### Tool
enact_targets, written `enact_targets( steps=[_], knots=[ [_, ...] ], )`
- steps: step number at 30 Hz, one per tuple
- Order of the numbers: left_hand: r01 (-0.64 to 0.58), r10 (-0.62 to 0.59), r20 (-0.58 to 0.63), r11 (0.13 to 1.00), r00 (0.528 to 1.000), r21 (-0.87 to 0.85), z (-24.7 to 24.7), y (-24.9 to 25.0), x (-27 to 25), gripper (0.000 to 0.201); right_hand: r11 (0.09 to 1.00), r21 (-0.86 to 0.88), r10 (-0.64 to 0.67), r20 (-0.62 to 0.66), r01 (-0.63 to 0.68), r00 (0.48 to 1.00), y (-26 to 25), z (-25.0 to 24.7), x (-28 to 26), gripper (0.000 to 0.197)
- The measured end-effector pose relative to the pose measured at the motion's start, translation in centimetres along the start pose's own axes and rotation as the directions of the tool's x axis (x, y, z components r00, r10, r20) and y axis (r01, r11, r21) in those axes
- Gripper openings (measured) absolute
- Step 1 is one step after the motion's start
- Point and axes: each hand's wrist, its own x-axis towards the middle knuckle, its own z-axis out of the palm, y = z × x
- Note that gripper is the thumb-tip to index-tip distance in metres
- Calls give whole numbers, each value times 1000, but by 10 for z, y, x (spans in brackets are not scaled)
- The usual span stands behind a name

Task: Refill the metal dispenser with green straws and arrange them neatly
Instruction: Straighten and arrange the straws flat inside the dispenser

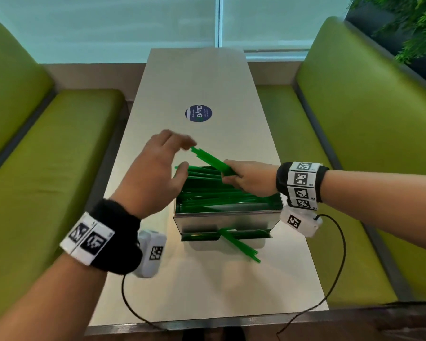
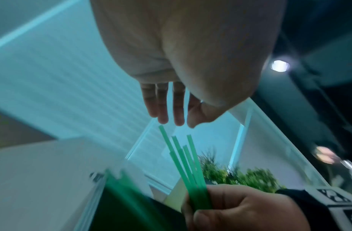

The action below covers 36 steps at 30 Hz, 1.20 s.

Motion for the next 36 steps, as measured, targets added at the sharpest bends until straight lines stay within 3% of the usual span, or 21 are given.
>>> enact_targets(
  steps=[3,5,7,10,14,17,18,20,22,24,28,36],
  knots=[
    [126,-127,-4,987,992,-104,27,-11,-33,26,957,-290,59,97,-28,993,-6,3,13,26],
    [118,-114,65,990,991,-76,45,-12,-53,21,868,-497,89,140,-7,986,-8,8,22,42],
    [64,-61,107,998,992,-17,58,-13,-69,17,801,-599,84,120,5,989,-9,11,26,54],
    [33,-45,140,995,989,91,68,-13,-82,21,813,-582,77,52,-32,996,-14,10,22,61],
    [21,-37,151,994,988,104,71,-10,-81,25,883,-467,-2,-104,-47,995,-28,2,-4,36],
    [15,-33,210,996,977,89,70,-7,-74,27,992,-124,-79,-374,35,924,-33,11,-55,26],
    [6,-31,244,995,969,103,69,-6,-70,27,999,16,-29,-432,40,901,-32,23,-73,28],
    [-21,-14,299,994,954,111,70,-7,-63,23,986,160,101,-422,-35,901,-23,62,-102,28],
    [-28,4,330,997,944,67,73,-10,-59,16,978,53,207,-359,-202,910,-7,112,-112,27],
    [-31,16,351,999,936,39,78,-13,-59,21,938,-121,272,-325,-325,906,9,153,-106,42],
    [-33,23,339,999,940,25,84,-16,-62,31,904,-251,239,-373,-345,896,18,183,-73,50],
    [-27,9,375,999,927,44,84,-17,-63,33,859,-275,319,-372,-432,872,14,187,-32,27]
  ],
)
